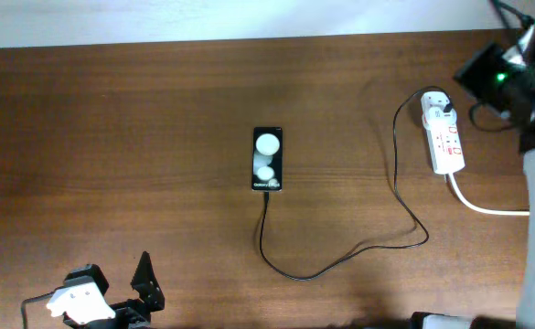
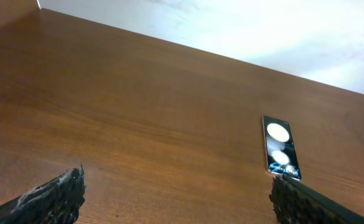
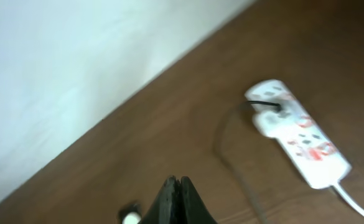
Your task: Plug charger to phone and switch on socket
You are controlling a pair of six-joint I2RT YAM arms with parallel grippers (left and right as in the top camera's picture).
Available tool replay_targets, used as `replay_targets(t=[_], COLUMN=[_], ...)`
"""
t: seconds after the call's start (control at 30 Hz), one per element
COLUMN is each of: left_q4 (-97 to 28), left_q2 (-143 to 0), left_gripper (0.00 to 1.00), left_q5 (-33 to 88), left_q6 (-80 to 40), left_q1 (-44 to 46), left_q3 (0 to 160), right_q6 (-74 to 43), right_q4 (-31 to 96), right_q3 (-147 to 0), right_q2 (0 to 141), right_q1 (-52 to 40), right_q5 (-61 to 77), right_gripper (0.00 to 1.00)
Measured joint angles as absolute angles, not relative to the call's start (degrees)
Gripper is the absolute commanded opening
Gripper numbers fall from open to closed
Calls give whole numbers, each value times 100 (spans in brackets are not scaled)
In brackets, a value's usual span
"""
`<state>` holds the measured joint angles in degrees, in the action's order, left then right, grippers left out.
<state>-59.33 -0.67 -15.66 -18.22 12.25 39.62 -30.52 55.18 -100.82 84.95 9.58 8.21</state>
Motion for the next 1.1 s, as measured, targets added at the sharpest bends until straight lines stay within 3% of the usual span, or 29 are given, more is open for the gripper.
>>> replay_targets(t=[0.23, 0.43, 0.5, 0.57, 0.6, 0.87, 1.1], left_q4=[-5931, -5931, -5931, -5931, -5933, -5929, -5929], left_q2=[-67, -67, -67, -67, -67, -67, -67], left_gripper=[99, 99, 99, 99, 99, 99, 99], left_q5=[-1566, -1566, -1566, -1566, -1566, -1566, -1566], left_q6=[-1822, -1822, -1822, -1822, -1822, -1822, -1822], left_q1=[1225, 1225, 1225, 1225, 1225, 1225, 1225], left_q3=[3962, 3962, 3962, 3962, 3962, 3962, 3962], right_q6=[-2370, -1903, -1859, -1831, -1815, -1778, -1776], right_q4=[5758, 6082, 6383, 6742, 6858, 8178, 8228], right_q3=[-10082, -10082, -10082, -10082, -10082, -10082, -10082], right_q2=[7741, 6945, 6514, 6195, 6119, 6110, 6407], right_q1=[174, -1157, -1466, -1555, -1557, -1564, -1564], right_q5=[727, -95, -390, -543, -580, -727, -755], right_gripper=[4, 5, 48, 75, 99, 99, 99])
